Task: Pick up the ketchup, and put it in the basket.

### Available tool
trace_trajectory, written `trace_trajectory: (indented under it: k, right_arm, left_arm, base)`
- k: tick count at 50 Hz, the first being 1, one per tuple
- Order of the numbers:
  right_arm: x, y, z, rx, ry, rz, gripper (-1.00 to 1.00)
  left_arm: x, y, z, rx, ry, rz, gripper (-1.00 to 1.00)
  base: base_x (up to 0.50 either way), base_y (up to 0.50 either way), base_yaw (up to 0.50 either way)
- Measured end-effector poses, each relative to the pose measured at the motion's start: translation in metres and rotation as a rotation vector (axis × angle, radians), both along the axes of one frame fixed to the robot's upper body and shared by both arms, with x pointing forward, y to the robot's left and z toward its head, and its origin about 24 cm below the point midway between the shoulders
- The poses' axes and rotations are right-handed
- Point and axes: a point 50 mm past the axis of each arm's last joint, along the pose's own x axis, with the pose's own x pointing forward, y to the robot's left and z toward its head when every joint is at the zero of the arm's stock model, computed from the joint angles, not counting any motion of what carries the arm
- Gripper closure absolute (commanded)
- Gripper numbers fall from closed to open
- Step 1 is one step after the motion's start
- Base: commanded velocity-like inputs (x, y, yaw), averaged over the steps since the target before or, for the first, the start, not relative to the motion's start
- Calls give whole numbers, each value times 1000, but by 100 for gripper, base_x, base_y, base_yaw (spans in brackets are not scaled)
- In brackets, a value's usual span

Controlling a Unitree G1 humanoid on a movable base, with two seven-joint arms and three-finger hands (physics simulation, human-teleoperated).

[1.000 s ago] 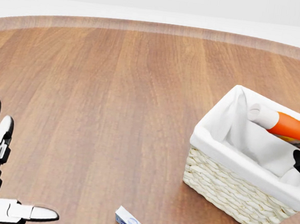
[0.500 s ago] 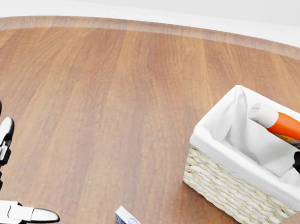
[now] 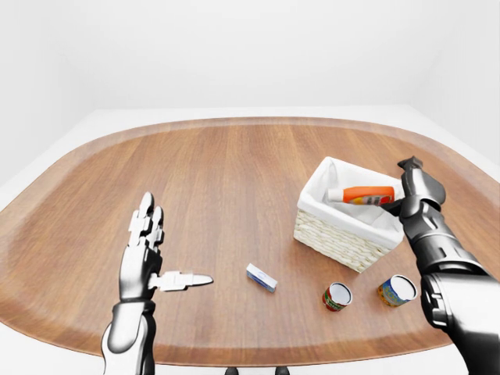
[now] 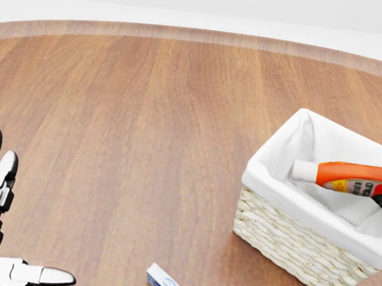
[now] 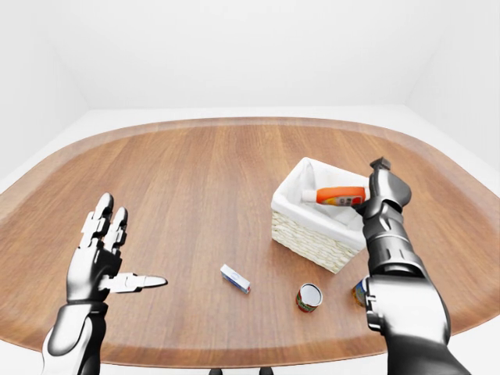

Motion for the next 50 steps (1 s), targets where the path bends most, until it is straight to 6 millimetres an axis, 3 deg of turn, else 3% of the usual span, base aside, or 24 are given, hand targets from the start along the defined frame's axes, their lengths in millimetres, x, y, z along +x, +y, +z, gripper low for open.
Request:
trace_trajectory:
  k: [28, 38, 50]
  right_arm:
    - [10, 17, 3, 59, -45, 35, -100]
    - [14, 21, 30, 43, -128, 114, -100]
    - [8, 43, 72, -38, -225, 287, -100]
  left_arm:
    - [-1, -2, 1, 10, 5, -12, -100]
    - [-1, -3, 1, 12, 6, -14, -100]
    - [0, -4, 0, 15, 8, -17, -100]
  base:
    - [0, 0, 0]
    - [0, 0, 0]
    - [0, 0, 0]
